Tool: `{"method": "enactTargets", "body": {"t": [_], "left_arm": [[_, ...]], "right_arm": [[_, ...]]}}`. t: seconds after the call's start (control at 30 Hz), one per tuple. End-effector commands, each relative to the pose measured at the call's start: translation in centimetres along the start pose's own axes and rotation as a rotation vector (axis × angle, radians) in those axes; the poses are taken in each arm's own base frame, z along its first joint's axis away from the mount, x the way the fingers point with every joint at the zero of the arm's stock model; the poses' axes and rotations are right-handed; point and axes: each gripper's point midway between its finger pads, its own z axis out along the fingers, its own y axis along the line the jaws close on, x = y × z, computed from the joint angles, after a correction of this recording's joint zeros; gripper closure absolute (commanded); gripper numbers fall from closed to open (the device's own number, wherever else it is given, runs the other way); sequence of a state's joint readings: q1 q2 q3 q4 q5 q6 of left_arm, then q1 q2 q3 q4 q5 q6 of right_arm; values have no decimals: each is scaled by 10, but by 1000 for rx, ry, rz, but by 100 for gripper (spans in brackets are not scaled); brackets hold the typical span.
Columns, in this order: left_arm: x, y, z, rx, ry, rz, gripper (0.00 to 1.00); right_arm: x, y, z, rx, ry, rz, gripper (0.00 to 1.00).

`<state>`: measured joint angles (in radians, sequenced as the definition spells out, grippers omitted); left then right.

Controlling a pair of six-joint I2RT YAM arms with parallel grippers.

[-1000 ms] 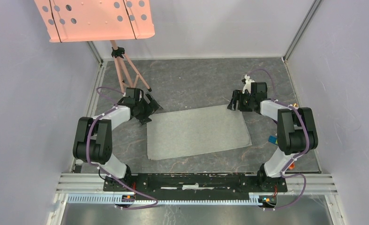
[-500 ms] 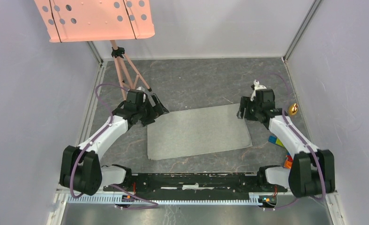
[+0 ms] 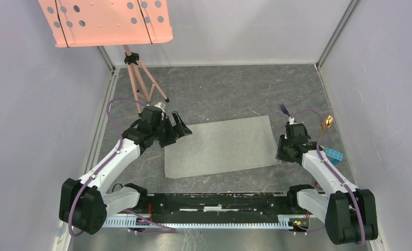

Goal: Fold the napkin into a case and place the utensils inside
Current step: Smooth out the rectangle-folded napkin at the center of the board.

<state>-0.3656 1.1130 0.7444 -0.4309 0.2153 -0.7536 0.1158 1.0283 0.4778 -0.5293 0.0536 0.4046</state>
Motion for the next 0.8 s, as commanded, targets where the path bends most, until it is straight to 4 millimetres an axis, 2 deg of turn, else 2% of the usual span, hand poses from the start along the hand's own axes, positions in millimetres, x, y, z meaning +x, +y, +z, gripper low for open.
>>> {"method": "enactTargets", "body": {"t": [0.0, 0.37, 0.57, 0.67, 0.77], "left_arm": [[5, -3, -4, 19, 7, 26, 0], [8, 0, 1, 7, 20, 30, 0], [10, 3, 3, 2, 23, 31, 0], [10, 4, 3, -2, 23, 30, 0], [10, 6, 5, -14, 24, 33, 0]], "right_arm": [[-9, 4, 4, -16, -33, -1, 67], [-6, -1, 5, 11, -45, -21, 74], [-7, -7, 4, 48, -42, -17, 89], [-11, -11, -1, 72, -58, -17, 100], [-10, -15, -3, 94, -55, -17, 100]]}}
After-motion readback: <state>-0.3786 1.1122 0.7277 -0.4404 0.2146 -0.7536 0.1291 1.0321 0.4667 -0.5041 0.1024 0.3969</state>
